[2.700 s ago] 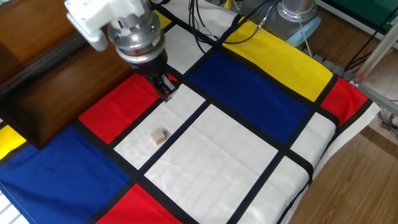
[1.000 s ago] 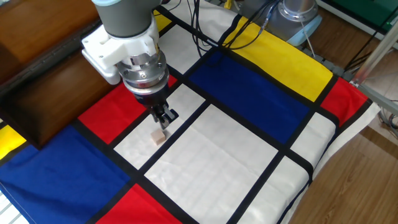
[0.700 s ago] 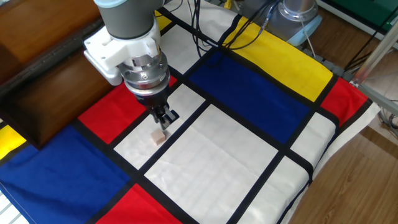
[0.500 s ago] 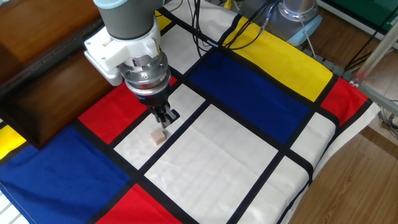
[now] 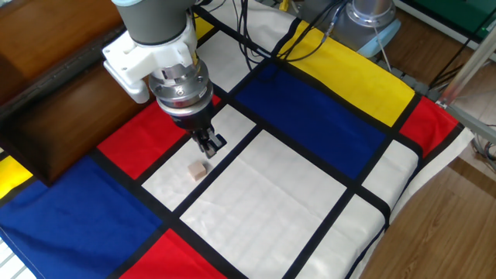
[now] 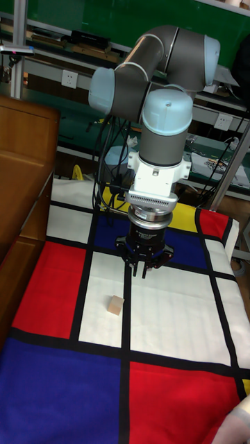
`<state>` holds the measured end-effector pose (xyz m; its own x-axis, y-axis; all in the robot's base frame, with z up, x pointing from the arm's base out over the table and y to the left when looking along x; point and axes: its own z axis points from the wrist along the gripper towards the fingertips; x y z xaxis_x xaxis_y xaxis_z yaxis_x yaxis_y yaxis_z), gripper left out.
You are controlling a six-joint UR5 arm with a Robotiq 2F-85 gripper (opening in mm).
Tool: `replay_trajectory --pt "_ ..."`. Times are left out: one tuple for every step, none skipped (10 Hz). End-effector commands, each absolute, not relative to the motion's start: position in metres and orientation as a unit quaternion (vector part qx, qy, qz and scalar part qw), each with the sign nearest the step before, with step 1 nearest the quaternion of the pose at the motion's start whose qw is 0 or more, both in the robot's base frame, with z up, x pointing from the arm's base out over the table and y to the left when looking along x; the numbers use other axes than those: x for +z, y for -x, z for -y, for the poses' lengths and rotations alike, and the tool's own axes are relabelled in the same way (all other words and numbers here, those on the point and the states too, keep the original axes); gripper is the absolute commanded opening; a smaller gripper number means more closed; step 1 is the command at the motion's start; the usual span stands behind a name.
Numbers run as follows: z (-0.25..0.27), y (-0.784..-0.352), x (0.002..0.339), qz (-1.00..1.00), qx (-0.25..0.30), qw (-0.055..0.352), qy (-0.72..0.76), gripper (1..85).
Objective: Put the object on the shelf
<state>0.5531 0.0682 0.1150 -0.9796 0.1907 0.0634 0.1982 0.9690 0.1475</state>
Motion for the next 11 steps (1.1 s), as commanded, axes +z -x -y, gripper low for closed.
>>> replay_trajectory --pt "-0.0651 -0.5515 0.1168 0.992 -0.072 0.029 0.096 23.7" --pt "-0.0640 -0.5511 0.1175 0.992 -0.067 0.031 0.097 23.3" --pt "-0.0629 -0.5507 0.1176 0.992 -0.067 0.032 0.100 22.7" --pt "-0.0634 -0.5498 0.1174 0.992 -0.070 0.032 0.104 21.7" --pt "-0.0624 -0.5483 0.1197 0.991 -0.075 0.033 0.108 19.7" --pt "-0.0624 -0.5479 0.1197 0.991 -0.075 0.034 0.106 19.7" --pt "-0.0612 -0.5479 0.1195 0.991 -0.072 0.034 0.111 19.7" --pt "-0.0620 -0.5487 0.1196 0.990 -0.074 0.032 0.114 19.7" --pt "-0.0620 -0.5499 0.1196 0.990 -0.074 0.030 0.113 19.3" --pt "-0.0659 -0.5503 0.1202 0.990 -0.082 0.030 0.109 18.7" --pt "-0.0691 -0.5543 0.1206 0.990 -0.089 0.023 0.107 18.7"
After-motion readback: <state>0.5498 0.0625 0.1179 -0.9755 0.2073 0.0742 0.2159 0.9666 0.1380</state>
